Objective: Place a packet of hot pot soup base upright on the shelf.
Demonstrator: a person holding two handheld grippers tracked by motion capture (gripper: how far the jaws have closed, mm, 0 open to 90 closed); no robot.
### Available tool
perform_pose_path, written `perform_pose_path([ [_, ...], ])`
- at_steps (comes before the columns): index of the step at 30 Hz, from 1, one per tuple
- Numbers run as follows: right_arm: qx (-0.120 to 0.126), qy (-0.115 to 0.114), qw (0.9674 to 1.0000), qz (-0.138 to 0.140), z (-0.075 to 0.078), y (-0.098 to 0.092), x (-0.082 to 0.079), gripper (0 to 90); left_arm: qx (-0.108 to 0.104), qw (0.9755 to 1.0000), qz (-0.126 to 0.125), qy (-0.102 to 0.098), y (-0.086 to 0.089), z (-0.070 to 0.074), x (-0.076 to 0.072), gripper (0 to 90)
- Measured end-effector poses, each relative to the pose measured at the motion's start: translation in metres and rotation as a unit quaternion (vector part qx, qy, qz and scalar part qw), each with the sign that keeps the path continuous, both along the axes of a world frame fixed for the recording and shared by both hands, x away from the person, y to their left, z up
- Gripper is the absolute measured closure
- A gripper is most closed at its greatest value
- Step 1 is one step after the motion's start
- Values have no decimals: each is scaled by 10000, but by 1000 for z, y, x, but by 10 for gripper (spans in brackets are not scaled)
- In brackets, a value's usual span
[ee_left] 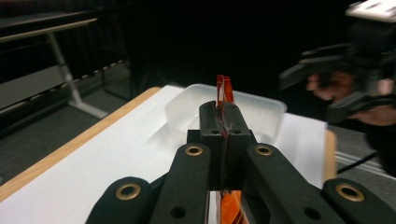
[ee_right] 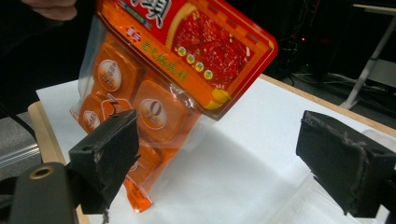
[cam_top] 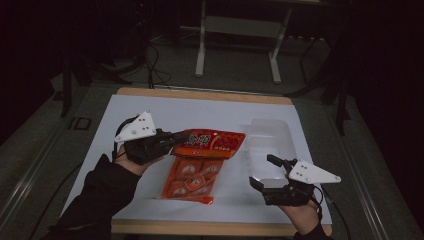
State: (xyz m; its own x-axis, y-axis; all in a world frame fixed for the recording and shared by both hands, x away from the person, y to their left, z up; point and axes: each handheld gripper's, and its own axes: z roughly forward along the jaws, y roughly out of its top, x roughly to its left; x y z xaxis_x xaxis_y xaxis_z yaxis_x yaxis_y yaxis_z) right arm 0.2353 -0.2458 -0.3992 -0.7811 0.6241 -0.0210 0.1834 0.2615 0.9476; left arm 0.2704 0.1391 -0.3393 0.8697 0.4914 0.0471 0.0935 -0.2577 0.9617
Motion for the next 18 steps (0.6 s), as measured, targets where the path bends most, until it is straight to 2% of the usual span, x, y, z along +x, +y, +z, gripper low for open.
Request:
perform_pose_path([
  [1, 3, -16, 10000, -13, 0, 0, 1, 130, 0, 10000, 0, 0, 0, 0, 0, 900],
  [3, 47, -10, 10000, -10, 1, 0, 1, 131, -72, 9999, -77, -88, -5, 6, -11, 900],
  [5, 62, 15, 10000, -27, 3, 1, 1, 131, -100, 9998, -108, -131, -6, 9, -15, 900],
  [6, 55, -27, 10000, -22, 4, 1, 2, 131, -135, 9994, -199, -258, -10, 15, -22, 900],
  [8, 51, -23, 10000, -19, 6, 1, 2, 131, -135, 9994, -199, -258, -10, 15, -22, 900],
  [9, 73, -49, 10000, 26, 8, 2, 2, 131, -163, 9988, -310, -354, -13, 23, -29, 900],
  [10, 90, -46, 9999, 47, 9, 3, 2, 131, -196, 9985, -302, -417, -14, 26, -31, 900],
  [18, 120, -103, 9997, 196, 18, 14, 12, 132, -417, 9967, -540, -446, -16, 39, -32, 900],
])
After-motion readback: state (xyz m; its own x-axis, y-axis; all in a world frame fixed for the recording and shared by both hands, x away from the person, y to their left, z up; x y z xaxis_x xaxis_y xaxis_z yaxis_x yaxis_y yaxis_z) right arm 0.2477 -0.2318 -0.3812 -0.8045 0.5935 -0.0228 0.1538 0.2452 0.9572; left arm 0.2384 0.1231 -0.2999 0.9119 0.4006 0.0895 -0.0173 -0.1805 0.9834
